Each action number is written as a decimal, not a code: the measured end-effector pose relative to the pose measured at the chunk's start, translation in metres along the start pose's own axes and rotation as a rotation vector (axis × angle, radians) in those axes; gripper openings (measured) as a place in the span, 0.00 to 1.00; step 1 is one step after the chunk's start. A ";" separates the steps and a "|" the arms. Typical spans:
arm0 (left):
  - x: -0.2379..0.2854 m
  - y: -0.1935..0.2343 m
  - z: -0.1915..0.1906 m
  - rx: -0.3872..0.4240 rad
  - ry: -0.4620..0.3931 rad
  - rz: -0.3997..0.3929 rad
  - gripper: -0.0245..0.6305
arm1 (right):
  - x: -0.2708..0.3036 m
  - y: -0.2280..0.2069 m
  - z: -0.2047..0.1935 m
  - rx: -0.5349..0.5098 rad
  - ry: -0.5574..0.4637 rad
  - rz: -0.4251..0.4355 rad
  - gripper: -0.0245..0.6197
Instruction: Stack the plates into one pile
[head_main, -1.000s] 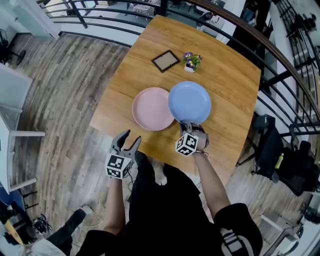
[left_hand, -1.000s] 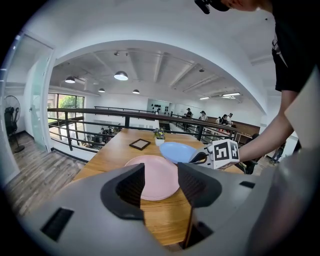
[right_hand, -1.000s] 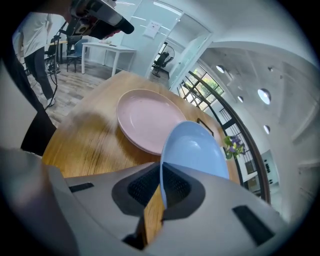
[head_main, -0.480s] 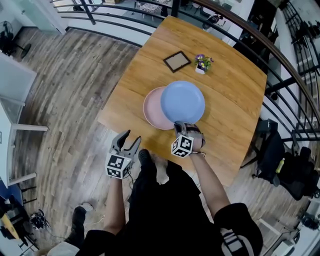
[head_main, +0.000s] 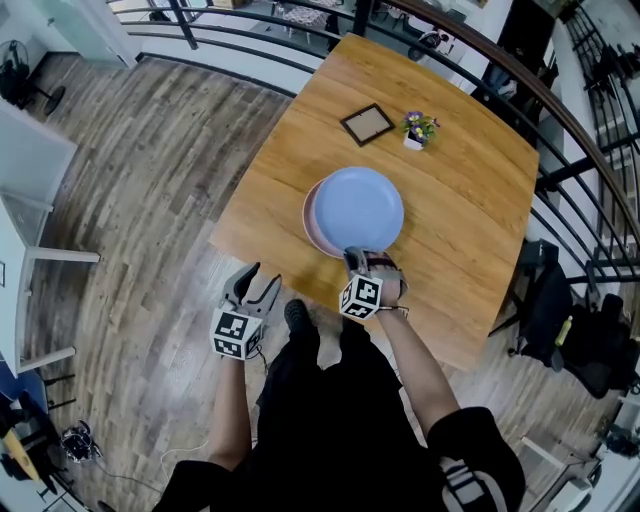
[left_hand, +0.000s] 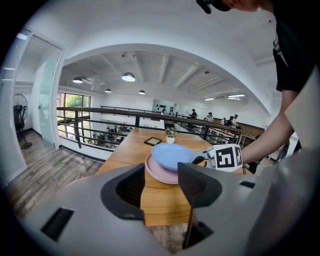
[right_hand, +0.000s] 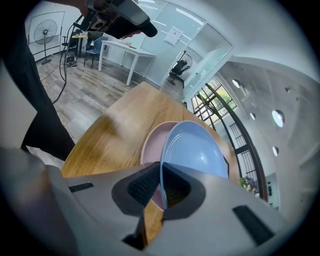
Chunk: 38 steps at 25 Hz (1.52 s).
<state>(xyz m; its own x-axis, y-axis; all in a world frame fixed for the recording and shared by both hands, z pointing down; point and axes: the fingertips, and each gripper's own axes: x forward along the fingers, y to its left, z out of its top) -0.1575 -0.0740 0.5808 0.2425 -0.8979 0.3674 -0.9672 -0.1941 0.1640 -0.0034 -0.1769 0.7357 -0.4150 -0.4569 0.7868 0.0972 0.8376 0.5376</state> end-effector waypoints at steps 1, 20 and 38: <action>-0.002 0.002 -0.001 0.000 0.000 -0.001 0.37 | 0.001 0.003 0.002 0.001 0.003 0.002 0.08; -0.009 0.040 -0.009 0.034 0.018 -0.063 0.37 | 0.024 0.024 0.028 0.061 0.046 0.019 0.09; 0.007 0.041 -0.001 0.091 0.021 -0.165 0.37 | 0.016 0.020 0.022 0.303 0.020 0.042 0.29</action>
<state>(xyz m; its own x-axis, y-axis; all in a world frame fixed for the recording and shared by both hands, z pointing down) -0.1956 -0.0878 0.5906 0.3991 -0.8427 0.3612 -0.9167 -0.3742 0.1400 -0.0283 -0.1605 0.7519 -0.3983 -0.4235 0.8137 -0.1618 0.9056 0.3921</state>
